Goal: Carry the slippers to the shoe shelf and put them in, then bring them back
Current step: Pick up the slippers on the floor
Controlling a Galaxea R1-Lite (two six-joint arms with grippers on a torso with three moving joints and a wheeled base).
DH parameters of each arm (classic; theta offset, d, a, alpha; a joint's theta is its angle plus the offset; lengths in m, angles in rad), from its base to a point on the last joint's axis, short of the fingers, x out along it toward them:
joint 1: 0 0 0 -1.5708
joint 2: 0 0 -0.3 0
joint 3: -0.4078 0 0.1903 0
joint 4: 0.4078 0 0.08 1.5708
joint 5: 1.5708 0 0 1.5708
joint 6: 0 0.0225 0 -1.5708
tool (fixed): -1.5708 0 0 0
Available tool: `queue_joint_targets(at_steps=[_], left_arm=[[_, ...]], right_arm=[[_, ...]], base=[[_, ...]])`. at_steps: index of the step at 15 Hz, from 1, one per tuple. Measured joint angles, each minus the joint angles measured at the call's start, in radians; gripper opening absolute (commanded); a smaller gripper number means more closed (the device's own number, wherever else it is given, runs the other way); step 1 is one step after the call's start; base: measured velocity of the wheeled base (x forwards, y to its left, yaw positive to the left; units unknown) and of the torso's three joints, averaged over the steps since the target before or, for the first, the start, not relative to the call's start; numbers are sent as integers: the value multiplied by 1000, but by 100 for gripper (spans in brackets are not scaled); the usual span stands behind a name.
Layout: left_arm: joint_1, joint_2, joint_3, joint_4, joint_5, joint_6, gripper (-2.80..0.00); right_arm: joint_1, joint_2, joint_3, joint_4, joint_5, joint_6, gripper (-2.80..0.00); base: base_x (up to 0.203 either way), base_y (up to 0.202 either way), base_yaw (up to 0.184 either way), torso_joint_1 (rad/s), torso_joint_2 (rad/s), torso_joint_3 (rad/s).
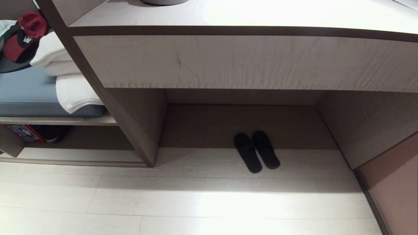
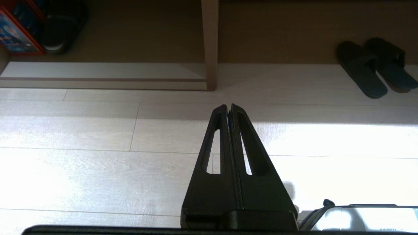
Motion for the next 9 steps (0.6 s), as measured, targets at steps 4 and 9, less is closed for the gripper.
queue_joint_targets(at_steps=[4, 9], left_arm=[[0, 0, 0, 0, 0, 0, -280], [0, 0, 0, 0, 0, 0, -280]], right_arm=[[0, 0, 0, -1, 0, 0, -280], [0, 0, 0, -1, 0, 0, -280]], base=[[0, 0, 0, 5, 3, -198], [0, 0, 0, 1, 3, -196]])
